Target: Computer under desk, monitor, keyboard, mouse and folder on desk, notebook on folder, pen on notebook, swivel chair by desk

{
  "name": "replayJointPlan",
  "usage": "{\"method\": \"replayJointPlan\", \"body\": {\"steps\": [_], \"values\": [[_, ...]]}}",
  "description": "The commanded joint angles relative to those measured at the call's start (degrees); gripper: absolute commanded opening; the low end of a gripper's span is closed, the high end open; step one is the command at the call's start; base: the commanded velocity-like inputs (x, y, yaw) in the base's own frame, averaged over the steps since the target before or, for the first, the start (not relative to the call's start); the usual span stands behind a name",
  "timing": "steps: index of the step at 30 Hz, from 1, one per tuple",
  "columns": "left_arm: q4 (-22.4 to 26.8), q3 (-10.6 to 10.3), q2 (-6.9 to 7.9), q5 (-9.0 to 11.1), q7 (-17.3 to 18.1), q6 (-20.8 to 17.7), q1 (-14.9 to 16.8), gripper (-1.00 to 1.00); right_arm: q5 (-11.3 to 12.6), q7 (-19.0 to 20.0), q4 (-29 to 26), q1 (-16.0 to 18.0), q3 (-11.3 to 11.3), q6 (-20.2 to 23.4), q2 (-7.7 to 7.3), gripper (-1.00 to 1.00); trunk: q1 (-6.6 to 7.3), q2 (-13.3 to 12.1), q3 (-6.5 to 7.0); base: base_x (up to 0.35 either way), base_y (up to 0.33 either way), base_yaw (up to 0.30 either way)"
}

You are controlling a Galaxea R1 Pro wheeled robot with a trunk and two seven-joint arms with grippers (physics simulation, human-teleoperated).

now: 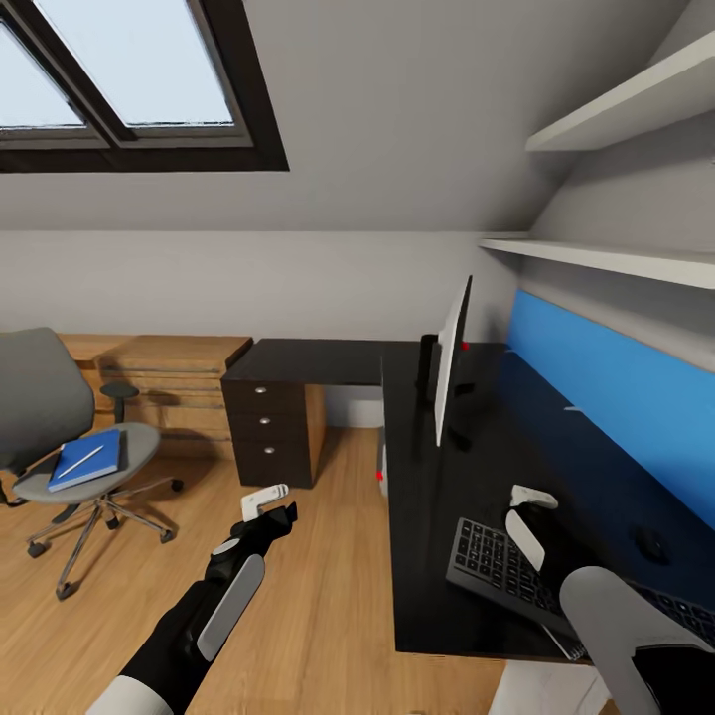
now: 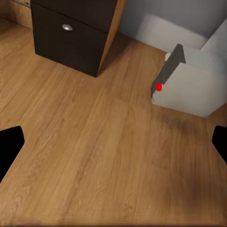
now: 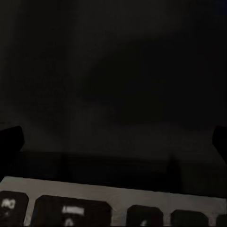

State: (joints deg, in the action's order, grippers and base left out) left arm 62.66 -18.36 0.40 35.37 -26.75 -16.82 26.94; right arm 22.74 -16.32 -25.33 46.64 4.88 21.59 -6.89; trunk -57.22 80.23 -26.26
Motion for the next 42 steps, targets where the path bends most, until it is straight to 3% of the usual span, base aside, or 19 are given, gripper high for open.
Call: {"method": "replayJointPlan", "body": {"steps": [1, 27, 42], "values": [[0.09, -0.16, 0.04, 0.41, -0.48, -0.14, 0.05, 1.0, 0.55, -0.46, -0.1, 0.03, 0.48, 0.31, -0.06, 1.0, 0.03, 0.04, -0.07, -0.198, 0.0, 0.0], [0.53, -0.17, 0.04, 0.66, -0.47, -0.17, 0.05, 1.0, 0.3, -0.38, 1.74, 0.03, 0.79, 0.07, 0.22, 1.0, 0.03, 0.04, -0.07, -0.083, 0.0, 0.0], [0.53, -0.18, 0.04, 0.61, -0.5, -0.15, 0.05, 1.0, 0.29, -0.38, 1.46, 0.03, 0.92, -0.05, 0.21, 1.0, 0.03, 0.04, -0.07, 0.235, 0.0, 0.0]]}}
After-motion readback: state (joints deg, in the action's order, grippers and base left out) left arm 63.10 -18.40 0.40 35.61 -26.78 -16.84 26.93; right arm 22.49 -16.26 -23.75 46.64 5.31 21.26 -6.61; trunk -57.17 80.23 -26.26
